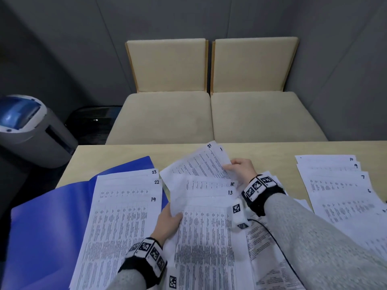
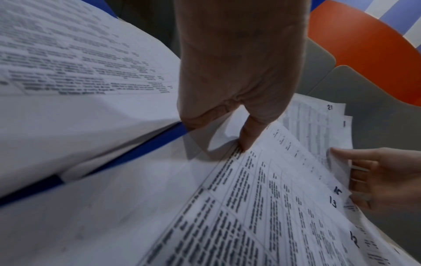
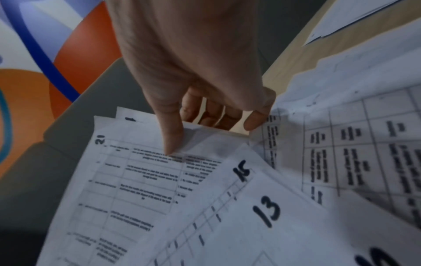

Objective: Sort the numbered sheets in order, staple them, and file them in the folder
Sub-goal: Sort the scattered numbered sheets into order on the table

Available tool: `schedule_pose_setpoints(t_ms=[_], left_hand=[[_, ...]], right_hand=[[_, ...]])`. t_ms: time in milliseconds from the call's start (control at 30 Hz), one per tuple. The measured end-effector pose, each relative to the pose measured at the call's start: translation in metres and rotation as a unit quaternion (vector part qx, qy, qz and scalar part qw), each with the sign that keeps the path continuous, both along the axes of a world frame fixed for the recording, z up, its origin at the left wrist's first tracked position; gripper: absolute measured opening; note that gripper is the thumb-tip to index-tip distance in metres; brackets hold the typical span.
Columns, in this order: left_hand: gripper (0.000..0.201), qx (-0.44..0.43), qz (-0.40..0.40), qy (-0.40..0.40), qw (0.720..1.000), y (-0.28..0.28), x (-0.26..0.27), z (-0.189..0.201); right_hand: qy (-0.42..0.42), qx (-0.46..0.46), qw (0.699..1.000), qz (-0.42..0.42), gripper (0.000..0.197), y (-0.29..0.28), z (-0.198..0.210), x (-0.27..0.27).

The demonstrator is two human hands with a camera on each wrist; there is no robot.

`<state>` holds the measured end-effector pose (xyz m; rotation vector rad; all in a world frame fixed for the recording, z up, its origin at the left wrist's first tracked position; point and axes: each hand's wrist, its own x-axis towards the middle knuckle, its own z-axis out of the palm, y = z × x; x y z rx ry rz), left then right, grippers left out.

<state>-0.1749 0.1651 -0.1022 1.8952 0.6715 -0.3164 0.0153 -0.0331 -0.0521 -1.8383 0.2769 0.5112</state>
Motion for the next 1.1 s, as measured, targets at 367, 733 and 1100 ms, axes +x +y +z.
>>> schedule_pose_setpoints(t_ms=[367, 733, 1100], left_hand=[[0.050, -0.027, 0.002, -0.007, 1.000, 0.003, 0.002, 0.000], [0.039, 0.025, 0.012, -0.008, 1.000, -0.001, -0.003, 0.004], [0.041, 0.049, 0.000, -0.022, 0.999, -0.003, -0.004, 0.008]], right_hand=[[-0.023, 0.032, 0.999, 0.037, 0.023, -0.025, 0.034, 0.001], [0.028, 0.170, 0.979, -0.107, 0.014, -0.027, 0.064, 0.005], [0.022, 0.055, 0.998, -0.024, 0.025, -0.014, 0.058, 0.017]])
